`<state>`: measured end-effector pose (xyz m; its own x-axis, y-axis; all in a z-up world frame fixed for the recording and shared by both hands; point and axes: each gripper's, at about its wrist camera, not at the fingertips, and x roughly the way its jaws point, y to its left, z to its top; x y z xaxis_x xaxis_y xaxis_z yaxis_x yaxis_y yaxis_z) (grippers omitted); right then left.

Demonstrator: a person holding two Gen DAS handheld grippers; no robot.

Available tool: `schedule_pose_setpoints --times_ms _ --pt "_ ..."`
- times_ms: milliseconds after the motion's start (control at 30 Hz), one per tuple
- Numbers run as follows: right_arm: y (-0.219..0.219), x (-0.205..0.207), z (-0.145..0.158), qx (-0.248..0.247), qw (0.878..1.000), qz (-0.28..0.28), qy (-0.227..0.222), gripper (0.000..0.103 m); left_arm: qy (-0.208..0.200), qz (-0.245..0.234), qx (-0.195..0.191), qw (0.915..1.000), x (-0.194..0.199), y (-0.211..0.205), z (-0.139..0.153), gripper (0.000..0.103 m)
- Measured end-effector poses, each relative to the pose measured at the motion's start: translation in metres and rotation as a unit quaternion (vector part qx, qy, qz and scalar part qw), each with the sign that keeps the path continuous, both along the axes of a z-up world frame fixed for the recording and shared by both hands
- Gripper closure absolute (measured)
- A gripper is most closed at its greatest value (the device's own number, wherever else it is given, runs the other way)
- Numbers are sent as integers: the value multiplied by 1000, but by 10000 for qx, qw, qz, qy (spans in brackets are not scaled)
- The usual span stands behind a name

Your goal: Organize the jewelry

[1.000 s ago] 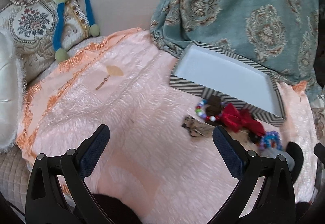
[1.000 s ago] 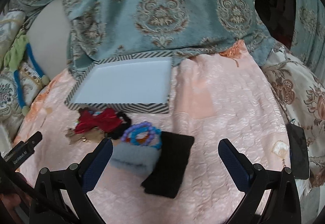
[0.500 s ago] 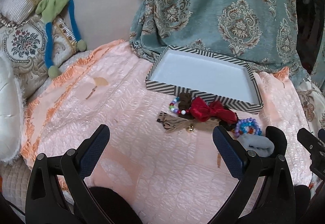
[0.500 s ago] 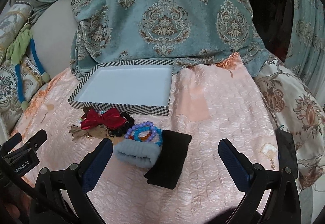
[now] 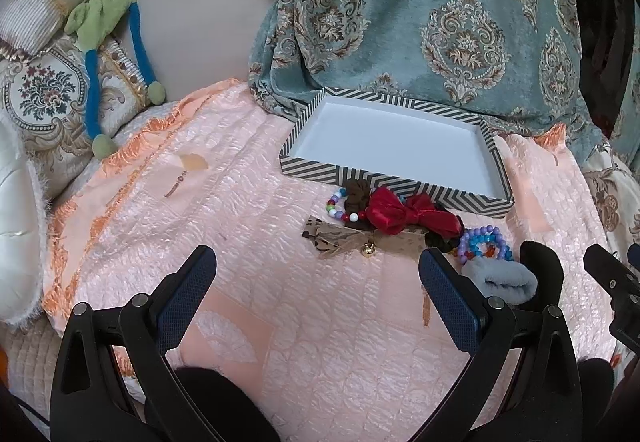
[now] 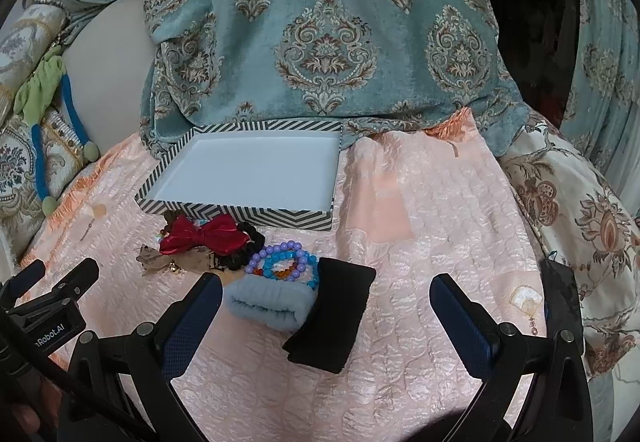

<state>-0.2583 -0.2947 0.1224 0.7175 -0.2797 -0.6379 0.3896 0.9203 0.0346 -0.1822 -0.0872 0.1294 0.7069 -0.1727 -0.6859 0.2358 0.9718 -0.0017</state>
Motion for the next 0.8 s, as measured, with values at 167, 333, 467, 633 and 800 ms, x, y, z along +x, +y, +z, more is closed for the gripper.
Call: schedule_pose_setpoints --times_ms 167,333,467,633,800 --pt "0 1 -1 31 10000 2 15 0 25 -2 -7 10000 0 -1 -1 1" --pt "0 2 -2 46 10000 0 47 0 54 -18 -18 10000 1 -1 -2 1" --pt "1 3 -4 50 10000 3 81 0 82 -25 11 10000 2 -3 -4 1" --pt "0 5 -5 61 9999 28 101 0 110 -13 13 9999 2 -2 -6 1" --pt "0 6 -8 84 9999 39 144 0 151 -1 14 9999 4 -2 -9 1"
